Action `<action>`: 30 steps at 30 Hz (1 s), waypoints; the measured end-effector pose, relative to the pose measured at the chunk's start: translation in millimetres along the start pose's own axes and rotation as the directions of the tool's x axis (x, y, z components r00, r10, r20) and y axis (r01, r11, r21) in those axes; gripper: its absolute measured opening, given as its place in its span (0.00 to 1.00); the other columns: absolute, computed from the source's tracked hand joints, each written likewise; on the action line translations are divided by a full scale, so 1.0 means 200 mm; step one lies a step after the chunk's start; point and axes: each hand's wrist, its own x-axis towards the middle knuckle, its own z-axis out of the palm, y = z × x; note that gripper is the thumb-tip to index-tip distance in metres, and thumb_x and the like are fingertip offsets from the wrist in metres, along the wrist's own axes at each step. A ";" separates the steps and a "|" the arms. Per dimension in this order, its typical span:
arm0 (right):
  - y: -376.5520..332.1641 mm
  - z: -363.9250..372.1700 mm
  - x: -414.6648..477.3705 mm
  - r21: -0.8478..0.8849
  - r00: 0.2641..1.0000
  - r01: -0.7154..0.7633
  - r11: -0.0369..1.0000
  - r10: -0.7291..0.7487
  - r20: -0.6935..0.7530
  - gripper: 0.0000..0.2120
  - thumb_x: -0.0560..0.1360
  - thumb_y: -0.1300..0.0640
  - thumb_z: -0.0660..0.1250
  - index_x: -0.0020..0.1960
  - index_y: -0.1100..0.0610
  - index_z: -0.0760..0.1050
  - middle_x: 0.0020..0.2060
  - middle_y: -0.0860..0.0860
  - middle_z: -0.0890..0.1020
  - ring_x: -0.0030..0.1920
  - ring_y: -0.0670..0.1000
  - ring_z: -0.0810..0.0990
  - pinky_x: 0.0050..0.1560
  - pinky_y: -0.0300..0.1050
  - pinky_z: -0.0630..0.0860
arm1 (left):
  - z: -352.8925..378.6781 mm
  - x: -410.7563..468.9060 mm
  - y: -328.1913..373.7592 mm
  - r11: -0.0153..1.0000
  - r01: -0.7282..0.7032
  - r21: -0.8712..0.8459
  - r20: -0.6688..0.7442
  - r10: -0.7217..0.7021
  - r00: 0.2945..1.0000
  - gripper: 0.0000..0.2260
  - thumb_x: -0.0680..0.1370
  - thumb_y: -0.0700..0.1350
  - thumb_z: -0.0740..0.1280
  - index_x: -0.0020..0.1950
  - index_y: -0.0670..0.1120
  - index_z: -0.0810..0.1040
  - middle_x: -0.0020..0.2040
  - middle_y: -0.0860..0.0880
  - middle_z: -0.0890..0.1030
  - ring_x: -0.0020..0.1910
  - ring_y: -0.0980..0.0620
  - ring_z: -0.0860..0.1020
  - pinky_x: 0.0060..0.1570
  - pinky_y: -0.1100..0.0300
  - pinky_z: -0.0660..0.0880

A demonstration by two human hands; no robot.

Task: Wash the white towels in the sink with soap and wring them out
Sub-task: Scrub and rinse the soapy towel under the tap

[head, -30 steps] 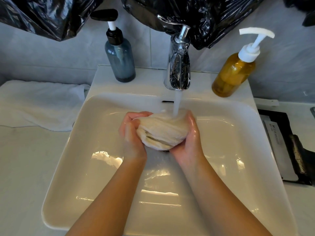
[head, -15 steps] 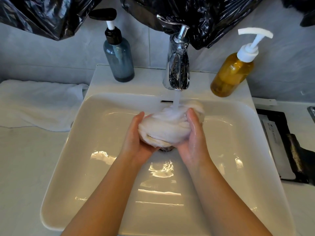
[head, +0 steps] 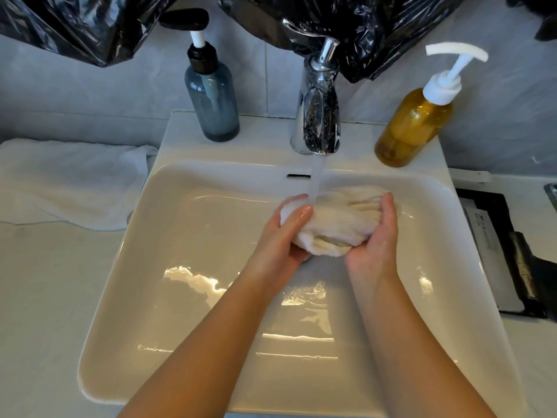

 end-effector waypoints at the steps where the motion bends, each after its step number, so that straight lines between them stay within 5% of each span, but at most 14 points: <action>1: 0.00 -0.01 0.01 0.010 1.000 0.000 1.000 0.000 -0.001 0.19 0.79 0.41 0.63 0.62 0.54 0.78 0.54 0.55 0.85 0.52 0.53 0.85 0.54 0.51 0.81 | 0.00 0.00 0.00 1.000 -0.005 0.001 0.052 0.005 0.999 0.30 0.72 0.50 0.72 0.70 0.42 0.70 0.56 0.40 0.80 0.51 0.44 0.81 0.44 0.55 0.78; 3: -0.01 -0.01 0.01 0.023 1.000 -0.016 1.000 0.016 0.003 0.23 0.79 0.39 0.63 0.65 0.53 0.76 0.56 0.56 0.84 0.53 0.54 0.84 0.50 0.50 0.82 | 0.00 0.00 0.00 1.000 -0.023 0.005 0.154 0.022 0.988 0.25 0.73 0.46 0.71 0.69 0.45 0.72 0.55 0.43 0.81 0.52 0.46 0.81 0.44 0.55 0.80; 6: -0.02 -0.02 0.01 0.003 1.000 -0.024 1.000 0.024 0.011 0.26 0.79 0.38 0.60 0.71 0.52 0.71 0.58 0.56 0.81 0.54 0.55 0.83 0.40 0.46 0.82 | -0.01 -0.01 0.00 1.000 -0.030 -0.002 0.249 0.030 0.968 0.32 0.69 0.45 0.72 0.72 0.47 0.68 0.58 0.43 0.79 0.55 0.45 0.80 0.51 0.51 0.80; 10: -0.02 -0.04 0.02 0.003 1.000 -0.015 1.000 0.015 0.010 0.26 0.80 0.38 0.59 0.72 0.50 0.71 0.58 0.55 0.81 0.54 0.54 0.83 0.39 0.45 0.82 | -0.03 0.00 -0.01 0.999 -0.004 -0.052 0.295 0.020 0.955 0.36 0.68 0.42 0.70 0.75 0.45 0.63 0.62 0.40 0.75 0.58 0.42 0.77 0.53 0.50 0.79; 15: 0.02 -0.01 0.01 -0.017 0.995 0.035 0.999 -0.033 0.094 0.25 0.79 0.41 0.63 0.69 0.56 0.75 0.59 0.56 0.83 0.58 0.55 0.83 0.61 0.53 0.78 | 0.02 0.00 0.01 0.936 0.130 -0.328 0.090 -0.106 0.990 0.26 0.71 0.50 0.68 0.69 0.48 0.72 0.59 0.41 0.79 0.55 0.42 0.78 0.46 0.53 0.79; 19: 0.06 0.02 0.00 -0.133 0.977 0.082 0.988 -0.054 0.205 0.39 0.67 0.34 0.73 0.68 0.59 0.75 0.61 0.59 0.82 0.62 0.57 0.81 0.65 0.57 0.76 | -0.02 -0.01 0.04 0.956 0.146 -0.254 -0.099 -0.175 0.979 0.17 0.75 0.55 0.65 0.61 0.50 0.78 0.54 0.41 0.82 0.52 0.42 0.81 0.43 0.54 0.77; 22: 0.07 0.03 0.02 -0.208 0.948 0.103 0.973 -0.033 0.316 0.44 0.59 0.32 0.78 0.63 0.62 0.77 0.59 0.63 0.82 0.61 0.60 0.81 0.61 0.55 0.78 | -0.07 -0.02 0.08 0.974 0.003 -0.228 -0.221 -0.055 0.974 0.09 0.77 0.50 0.64 0.49 0.47 0.80 0.46 0.44 0.81 0.48 0.45 0.80 0.44 0.56 0.74; 25: 0.08 0.07 0.01 -0.227 0.963 0.006 0.974 0.056 0.264 0.27 0.66 0.39 0.73 0.56 0.57 0.79 0.51 0.57 0.84 0.51 0.57 0.84 0.47 0.49 0.82 | -0.14 -0.04 0.12 0.951 -0.298 0.081 -0.374 0.307 0.875 0.05 0.68 0.47 0.67 0.40 0.48 0.82 0.46 0.45 0.83 0.48 0.46 0.80 0.47 0.55 0.75; 27: 0.12 0.11 -0.02 -0.243 0.962 -0.149 0.959 0.197 0.190 0.29 0.65 0.39 0.71 0.60 0.55 0.78 0.54 0.55 0.85 0.51 0.56 0.85 0.48 0.51 0.82 | -0.14 -0.09 0.17 0.875 -0.437 0.206 -0.326 0.483 0.813 0.05 0.69 0.42 0.65 0.39 0.46 0.81 0.44 0.49 0.85 0.48 0.50 0.82 0.48 0.60 0.77; 30: 0.15 0.17 -0.05 -0.290 0.953 -0.187 0.939 0.245 0.180 0.35 0.61 0.45 0.79 0.64 0.58 0.77 0.57 0.58 0.83 0.54 0.58 0.84 0.49 0.51 0.81 | -0.16 -0.10 0.21 0.922 -0.342 0.183 -0.407 0.387 0.827 0.04 0.71 0.42 0.67 0.40 0.44 0.81 0.40 0.50 0.83 0.43 0.52 0.81 0.44 0.60 0.76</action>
